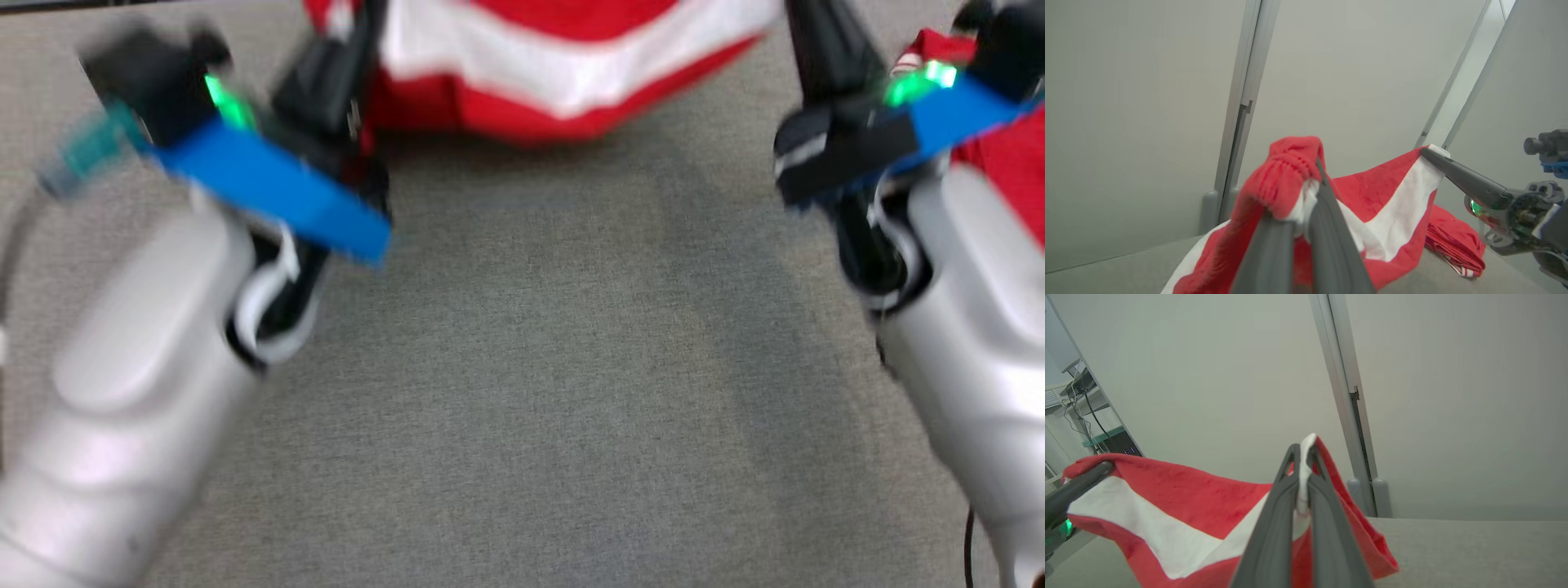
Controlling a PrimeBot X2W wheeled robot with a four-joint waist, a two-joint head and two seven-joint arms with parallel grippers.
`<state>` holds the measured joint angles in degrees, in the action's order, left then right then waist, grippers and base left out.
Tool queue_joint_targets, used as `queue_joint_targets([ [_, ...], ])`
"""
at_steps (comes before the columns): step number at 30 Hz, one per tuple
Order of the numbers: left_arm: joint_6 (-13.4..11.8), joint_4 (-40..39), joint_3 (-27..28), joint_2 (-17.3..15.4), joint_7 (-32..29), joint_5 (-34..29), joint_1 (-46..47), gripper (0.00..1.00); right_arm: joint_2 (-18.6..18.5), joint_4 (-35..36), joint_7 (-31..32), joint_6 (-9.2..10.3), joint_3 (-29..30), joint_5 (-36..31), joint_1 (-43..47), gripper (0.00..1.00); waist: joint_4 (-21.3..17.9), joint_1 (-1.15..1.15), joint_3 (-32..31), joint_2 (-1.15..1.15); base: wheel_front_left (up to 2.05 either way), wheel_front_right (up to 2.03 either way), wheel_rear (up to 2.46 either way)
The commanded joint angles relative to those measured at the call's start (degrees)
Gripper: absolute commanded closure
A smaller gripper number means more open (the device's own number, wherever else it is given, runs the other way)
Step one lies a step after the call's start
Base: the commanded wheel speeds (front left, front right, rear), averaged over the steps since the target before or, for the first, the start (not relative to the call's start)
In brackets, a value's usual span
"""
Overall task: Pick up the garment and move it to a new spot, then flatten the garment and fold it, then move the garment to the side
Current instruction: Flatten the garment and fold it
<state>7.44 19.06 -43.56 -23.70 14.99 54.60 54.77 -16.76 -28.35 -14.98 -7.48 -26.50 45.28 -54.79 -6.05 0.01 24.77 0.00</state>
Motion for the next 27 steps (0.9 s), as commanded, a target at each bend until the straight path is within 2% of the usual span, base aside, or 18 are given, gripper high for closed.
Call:
queue_joint_targets([
  [1, 0.0, -1.0, 0.9, 0.4, 0.2, -1.1, -3.3, 1.00, -0.5, 1.2, -0.3, -0.04, 0.0, 0.3, 2.9, 1.00, 0.0, -0.01, -0.8, 0.00, 0.00, 0.00, 0.00],
  [7, 0.0, -4.8, 4.9, 1.4, 0.2, -6.9, -21.7, 1.00, -1.6, 5.9, -0.3, -0.04, -0.5, 1.5, 16.9, 1.00, 0.0, -0.01, -5.6, 0.00, 0.00, 0.00, 0.00],
  [14, 0.0, -8.2, 6.9, 1.9, 0.3, -11.5, -37.1, 1.00, -3.1, 9.9, -0.3, -0.04, -0.3, 2.1, 31.5, 1.00, 0.7, -0.01, -11.6, 0.00, 0.00, 0.00, 0.00],
  [21, 0.0, -10.4, 6.6, 2.5, 0.2, -13.4, -46.6, 1.00, -2.8, 14.0, -0.3, -0.04, 1.4, 2.4, 43.9, 1.00, 1.6, -0.01, -15.8, 0.00, 0.00, 0.00, 0.00],
  [27, 0.0, -11.3, 6.3, 2.8, 0.3, -13.9, -51.0, 1.00, -2.7, 17.6, -0.3, -0.04, 4.5, 1.7, 52.3, 1.00, 2.6, -0.01, -17.5, 0.00, 0.00, 0.00, 0.00],
])
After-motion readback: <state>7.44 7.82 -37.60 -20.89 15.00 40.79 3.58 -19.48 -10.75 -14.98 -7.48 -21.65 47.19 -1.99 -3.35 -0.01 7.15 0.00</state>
